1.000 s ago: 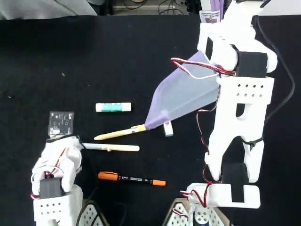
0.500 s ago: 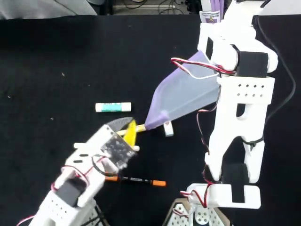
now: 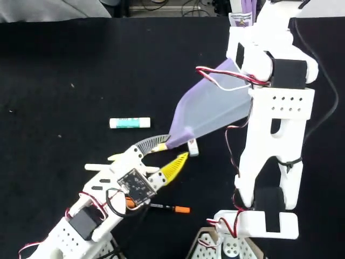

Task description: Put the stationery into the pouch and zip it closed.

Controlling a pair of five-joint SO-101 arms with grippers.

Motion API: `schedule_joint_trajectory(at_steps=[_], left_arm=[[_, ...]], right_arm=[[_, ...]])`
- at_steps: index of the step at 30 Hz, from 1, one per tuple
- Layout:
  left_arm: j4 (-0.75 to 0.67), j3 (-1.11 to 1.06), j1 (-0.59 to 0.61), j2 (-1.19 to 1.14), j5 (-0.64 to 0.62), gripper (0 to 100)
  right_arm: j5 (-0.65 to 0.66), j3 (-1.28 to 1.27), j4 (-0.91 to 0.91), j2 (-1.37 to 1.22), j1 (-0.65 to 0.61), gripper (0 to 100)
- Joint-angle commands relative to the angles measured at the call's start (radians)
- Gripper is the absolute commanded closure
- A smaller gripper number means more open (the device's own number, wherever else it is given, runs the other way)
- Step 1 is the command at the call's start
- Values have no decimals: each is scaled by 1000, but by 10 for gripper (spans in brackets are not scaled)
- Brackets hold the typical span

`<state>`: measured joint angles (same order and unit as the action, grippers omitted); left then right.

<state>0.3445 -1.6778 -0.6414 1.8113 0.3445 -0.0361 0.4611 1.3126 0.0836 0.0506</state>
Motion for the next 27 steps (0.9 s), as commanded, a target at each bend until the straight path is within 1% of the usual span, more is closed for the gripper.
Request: schedule_joint_trajectory(at_steps=[1,5,8,11,13,16,18,20,23,27], left_arm=[[-23,33,-12,5,-48,786],[-21,113,-18,-28,-149,786],[-15,222,-36,-144,-207,786],[-25,318,-88,-348,-184,786],[-38,384,-131,-508,-140,791],[-135,444,-160,-720,-94,794],[-236,463,-160,-842,-72,817],[-347,464,-157,-950,-15,835],[-477,464,-162,-1068,69,845],[-641,466,-134,-1177,118,844]], right_arm=[[0,42,15,79,-25,986],[0,41,17,93,-44,986],[0,41,17,93,-43,986],[0,41,17,94,-40,986],[0,41,17,96,-43,986],[0,41,23,99,-43,986],[0,41,23,101,-43,986],[0,42,23,102,-43,985],[0,42,23,101,-43,985],[0,42,25,101,-41,985]])
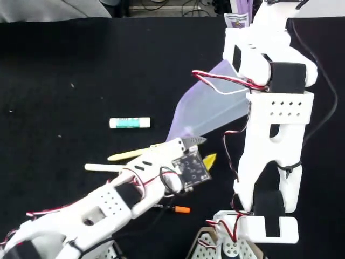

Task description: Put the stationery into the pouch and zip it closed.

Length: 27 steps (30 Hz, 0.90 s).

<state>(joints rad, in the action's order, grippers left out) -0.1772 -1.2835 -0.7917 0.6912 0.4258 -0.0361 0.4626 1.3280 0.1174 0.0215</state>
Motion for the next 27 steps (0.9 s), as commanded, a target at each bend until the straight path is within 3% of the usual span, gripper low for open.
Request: schedule_joint_trajectory(at_steps=[1,9,27], left_arm=[[-149,71,21,-78,51,844],[-310,111,84,-229,170,845],[-325,455,278,-595,224,845]], right_arm=[[0,41,14,68,-14,985],[18,42,35,68,-15,985],[133,58,126,133,-9,986]])
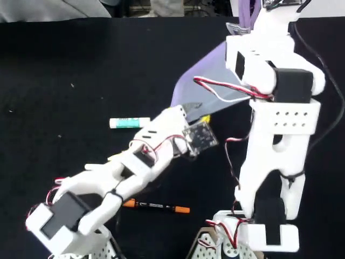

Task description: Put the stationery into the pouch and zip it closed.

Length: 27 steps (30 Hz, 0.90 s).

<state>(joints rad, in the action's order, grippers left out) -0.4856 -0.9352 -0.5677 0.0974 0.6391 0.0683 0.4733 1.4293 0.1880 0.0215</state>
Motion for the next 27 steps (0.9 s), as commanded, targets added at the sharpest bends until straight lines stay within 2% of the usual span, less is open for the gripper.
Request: schedule_joint_trajectory(at_steps=[1,7,12,16,21,27], left_arm=[[-17,124,73,-6,11,845],[-11,180,154,-26,11,845],[-12,122,200,-25,11,845],[-15,35,232,-23,11,845],[-17,-77,246,-21,11,845],[-18,-231,194,14,9,845]], right_arm=[[37,47,35,70,-9,986],[133,47,83,82,-8,986],[216,47,133,27,-14,986],[219,48,126,-39,-20,986],[216,47,132,-93,-104,986],[212,16,127,-105,-178,986]])
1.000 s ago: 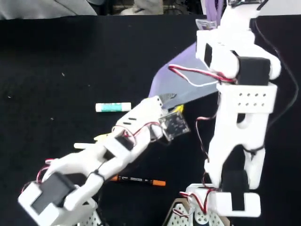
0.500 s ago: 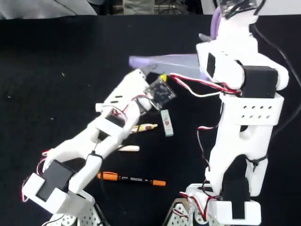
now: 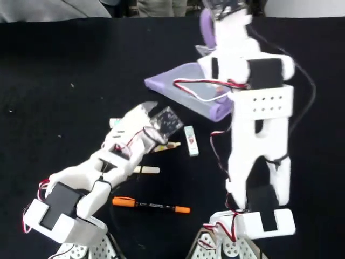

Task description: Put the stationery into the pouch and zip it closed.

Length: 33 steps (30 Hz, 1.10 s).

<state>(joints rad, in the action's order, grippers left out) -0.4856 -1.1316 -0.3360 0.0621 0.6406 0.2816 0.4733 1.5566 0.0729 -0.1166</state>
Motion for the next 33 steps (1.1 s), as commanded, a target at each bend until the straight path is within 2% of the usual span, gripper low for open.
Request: schedule_joint_trajectory(at_steps=[1,7,13,15,17,21,24,30,33], left_arm=[[-18,-56,-44,83,8,845],[-17,-254,-53,402,0,845],[-6,-556,-48,841,0,845],[106,-555,-28,968,-31,845],[247,-559,-10,1092,-117,845],[425,-576,-7,1326,-295,845],[592,-576,-10,1479,-370,843],[945,-573,-4,1711,-382,841],[1045,-568,-2,1771,-381,841]], right_arm=[[-2,4,-3,13,-49,986],[-2,-35,5,15,-91,986],[-8,-90,5,15,-130,987],[-40,-122,-2,15,-149,987],[-69,-137,-3,15,-172,987],[-104,-134,-3,22,-224,987],[-118,-143,-6,59,-249,987],[-190,-202,-14,147,-242,987],[-192,-300,-75,208,-245,987]])
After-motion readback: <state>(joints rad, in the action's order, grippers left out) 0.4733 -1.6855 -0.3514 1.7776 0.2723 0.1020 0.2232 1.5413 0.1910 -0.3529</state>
